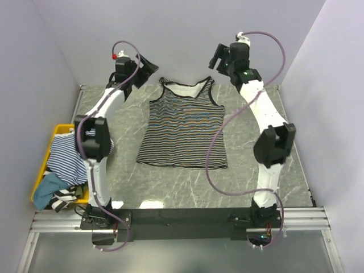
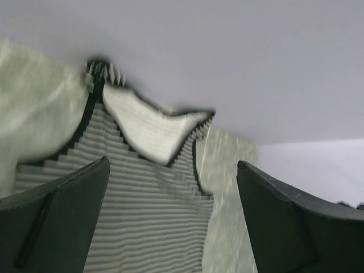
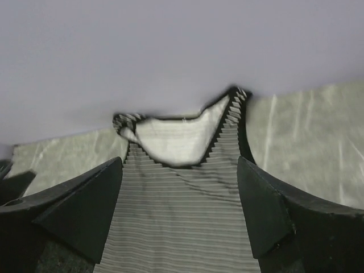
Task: Fold and stack the tank tops
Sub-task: Flatten the tank top out
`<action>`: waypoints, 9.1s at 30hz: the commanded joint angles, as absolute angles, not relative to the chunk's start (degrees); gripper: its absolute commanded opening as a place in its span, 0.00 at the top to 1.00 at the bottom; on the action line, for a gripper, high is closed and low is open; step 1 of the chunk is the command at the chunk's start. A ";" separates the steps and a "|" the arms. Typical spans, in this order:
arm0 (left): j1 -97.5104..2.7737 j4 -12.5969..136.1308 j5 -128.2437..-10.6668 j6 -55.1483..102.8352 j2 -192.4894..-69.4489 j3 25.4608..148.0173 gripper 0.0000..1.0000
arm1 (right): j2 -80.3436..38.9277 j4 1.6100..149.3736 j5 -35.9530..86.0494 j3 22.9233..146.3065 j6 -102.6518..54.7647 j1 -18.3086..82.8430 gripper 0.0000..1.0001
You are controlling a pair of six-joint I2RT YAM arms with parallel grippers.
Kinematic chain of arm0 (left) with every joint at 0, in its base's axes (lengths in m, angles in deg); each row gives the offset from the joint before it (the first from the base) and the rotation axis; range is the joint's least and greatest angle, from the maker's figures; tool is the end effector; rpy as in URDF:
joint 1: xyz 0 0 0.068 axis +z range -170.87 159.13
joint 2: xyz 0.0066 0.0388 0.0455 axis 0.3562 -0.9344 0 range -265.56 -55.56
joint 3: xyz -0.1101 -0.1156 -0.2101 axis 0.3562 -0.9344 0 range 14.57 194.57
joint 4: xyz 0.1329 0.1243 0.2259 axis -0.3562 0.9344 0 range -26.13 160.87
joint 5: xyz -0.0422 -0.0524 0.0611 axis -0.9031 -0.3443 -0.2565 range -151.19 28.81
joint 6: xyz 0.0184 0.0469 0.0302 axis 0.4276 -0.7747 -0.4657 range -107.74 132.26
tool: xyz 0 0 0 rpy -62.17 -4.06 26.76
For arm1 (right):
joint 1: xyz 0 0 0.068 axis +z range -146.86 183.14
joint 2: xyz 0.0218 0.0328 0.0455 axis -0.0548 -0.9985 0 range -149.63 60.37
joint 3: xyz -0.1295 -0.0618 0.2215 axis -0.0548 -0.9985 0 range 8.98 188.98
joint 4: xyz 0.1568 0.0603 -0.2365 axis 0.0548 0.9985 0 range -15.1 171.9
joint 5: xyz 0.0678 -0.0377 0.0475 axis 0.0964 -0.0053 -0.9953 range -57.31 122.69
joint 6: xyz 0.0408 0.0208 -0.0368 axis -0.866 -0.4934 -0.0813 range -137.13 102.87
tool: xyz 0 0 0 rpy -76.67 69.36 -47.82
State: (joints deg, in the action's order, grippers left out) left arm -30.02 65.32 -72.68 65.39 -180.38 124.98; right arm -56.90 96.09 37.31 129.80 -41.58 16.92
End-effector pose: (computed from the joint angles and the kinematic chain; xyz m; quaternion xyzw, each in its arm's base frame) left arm 0.5498 -0.0972 0.2806 -0.2413 0.7587 -0.3785 0.4721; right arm 0.5048 0.1203 0.3817 0.0987 0.8008 0.1624 0.5679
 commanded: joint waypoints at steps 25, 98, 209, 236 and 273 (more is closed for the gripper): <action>-46.27 84.00 -40.10 78.80 -124.81 50.60 0.37 | 2.55 87.02 41.47 33.50 -59.23 23.18 0.44; -45.92 91.12 -55.22 74.58 -111.55 47.27 0.99 | -0.63 103.55 53.08 39.66 -71.62 32.32 0.44; -43.98 78.87 -65.06 80.55 -109.36 38.48 1.00 | 2.97 103.45 38.21 39.04 -64.94 23.62 1.00; -48.38 87.00 -69.20 78.72 -103.10 37.50 0.99 | 14.50 116.57 41.91 46.49 -64.51 23.27 1.00; -22.10 41.55 -73.24 63.94 -182.04 156.86 0.99 | -53.89 67.08 49.91 150.66 -26.62 17.29 1.00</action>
